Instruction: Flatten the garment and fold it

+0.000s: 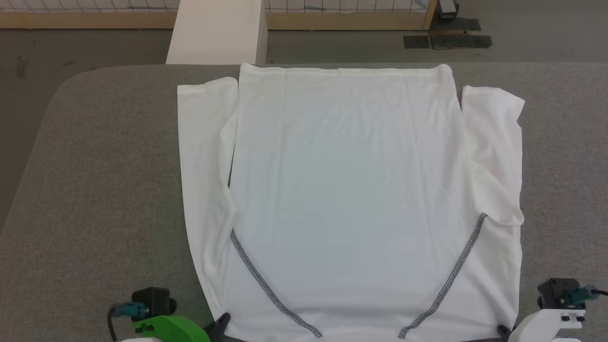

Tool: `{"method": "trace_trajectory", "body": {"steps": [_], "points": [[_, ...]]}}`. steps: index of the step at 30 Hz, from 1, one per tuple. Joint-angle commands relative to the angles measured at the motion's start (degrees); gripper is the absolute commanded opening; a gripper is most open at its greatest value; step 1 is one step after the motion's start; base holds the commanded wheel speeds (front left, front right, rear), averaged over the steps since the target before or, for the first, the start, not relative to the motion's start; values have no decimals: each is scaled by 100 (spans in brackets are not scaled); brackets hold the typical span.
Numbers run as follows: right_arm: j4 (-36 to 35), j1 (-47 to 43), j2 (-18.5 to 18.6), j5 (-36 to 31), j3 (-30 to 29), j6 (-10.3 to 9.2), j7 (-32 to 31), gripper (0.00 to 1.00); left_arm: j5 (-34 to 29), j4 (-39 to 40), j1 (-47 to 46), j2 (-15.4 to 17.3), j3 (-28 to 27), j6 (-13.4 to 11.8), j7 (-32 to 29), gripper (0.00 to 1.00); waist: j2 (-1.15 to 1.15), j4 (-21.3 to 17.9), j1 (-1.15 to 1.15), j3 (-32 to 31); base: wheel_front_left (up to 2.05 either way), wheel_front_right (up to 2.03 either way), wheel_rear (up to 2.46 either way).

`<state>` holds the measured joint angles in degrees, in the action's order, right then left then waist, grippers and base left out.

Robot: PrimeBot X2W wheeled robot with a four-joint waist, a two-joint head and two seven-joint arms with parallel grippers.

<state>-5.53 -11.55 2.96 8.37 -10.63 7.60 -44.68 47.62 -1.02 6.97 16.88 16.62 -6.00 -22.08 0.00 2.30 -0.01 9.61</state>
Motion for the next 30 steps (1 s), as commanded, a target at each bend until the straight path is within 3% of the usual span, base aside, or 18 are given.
{"method": "trace_trajectory", "body": {"steps": [1,8,9,15,22,30], "points": [[48,-18,-5,79,4,-11,99,100,-23,-56,68,-44,61,29,4,100,0,3,1,-71,0,0,0],[-473,-206,-7,448,-81,-11,913,100,-25,427,177,-20,-129,29,332,100,0,-9,1,-306,0,0,0],[-809,-228,-7,492,-59,-11,1391,100,-53,711,156,12,-267,15,508,100,0,-29,1,-355,0,0,0],[-1107,15,-8,561,39,-11,2537,100,-600,813,-450,75,-595,-226,1191,100,0,-123,1,-257,0,0,0],[-1085,605,-8,295,321,-11,3618,100,-1461,-229,-2239,138,-578,-319,1880,100,0,-254,1,420,0,0,0],[-884,1525,-8,224,826,-11,4070,100,-1785,-1853,-4354,361,-719,-319,2026,100,0,-765,1,1518,0,0,0]]}}
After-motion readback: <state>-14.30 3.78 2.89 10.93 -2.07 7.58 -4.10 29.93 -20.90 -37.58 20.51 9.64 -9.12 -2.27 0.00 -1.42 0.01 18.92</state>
